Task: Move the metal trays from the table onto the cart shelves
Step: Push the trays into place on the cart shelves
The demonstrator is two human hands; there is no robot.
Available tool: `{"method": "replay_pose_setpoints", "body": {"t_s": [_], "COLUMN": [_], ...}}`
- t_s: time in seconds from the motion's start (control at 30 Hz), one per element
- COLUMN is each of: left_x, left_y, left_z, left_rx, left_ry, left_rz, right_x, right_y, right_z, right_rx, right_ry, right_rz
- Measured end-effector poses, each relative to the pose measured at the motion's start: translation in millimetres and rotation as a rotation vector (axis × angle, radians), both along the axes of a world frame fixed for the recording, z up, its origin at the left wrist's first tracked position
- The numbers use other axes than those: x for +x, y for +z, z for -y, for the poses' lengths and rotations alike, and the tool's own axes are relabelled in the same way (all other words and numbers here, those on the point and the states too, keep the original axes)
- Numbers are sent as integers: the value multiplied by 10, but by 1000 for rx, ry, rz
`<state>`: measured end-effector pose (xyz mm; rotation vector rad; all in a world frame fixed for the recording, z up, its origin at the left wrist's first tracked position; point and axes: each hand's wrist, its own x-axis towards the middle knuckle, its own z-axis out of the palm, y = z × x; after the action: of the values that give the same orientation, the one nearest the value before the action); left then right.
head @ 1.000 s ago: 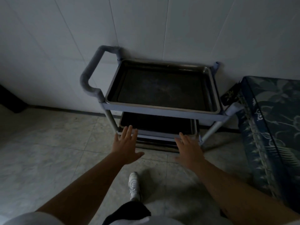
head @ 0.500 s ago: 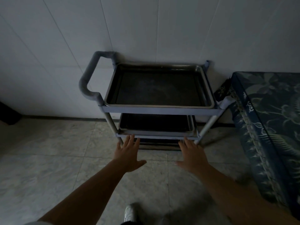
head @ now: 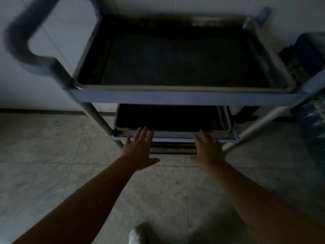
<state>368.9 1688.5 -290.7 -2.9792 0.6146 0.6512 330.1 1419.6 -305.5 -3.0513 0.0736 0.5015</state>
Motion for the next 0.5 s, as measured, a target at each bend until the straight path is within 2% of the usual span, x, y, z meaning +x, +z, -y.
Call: {"method": "replay_pose_setpoints", "body": {"t_s": [0.13,0.23,0.3,0.4,0.5], "left_x": [621,947,1025,1063,1016], "left_y": [-796,-1279,-1532,-1768,-1811], "left_z": [85,57,33,-9,-15], "left_rx": [26,92,95,18,-40], "left_ry": [-72,-76,-58,-67,-49], "left_rz": [131,209,273,454,524], "right_x": [597,920,1019,1062,1010], "right_y": [-795,-1184,-1360,-1528,-1562], "right_z": [207,333,379,402,393], "right_rx": [-79,-123,-81,-39,-38], "right_ry": [105,182,230,252,255], "right_rz": [68,81,148,297,344]}}
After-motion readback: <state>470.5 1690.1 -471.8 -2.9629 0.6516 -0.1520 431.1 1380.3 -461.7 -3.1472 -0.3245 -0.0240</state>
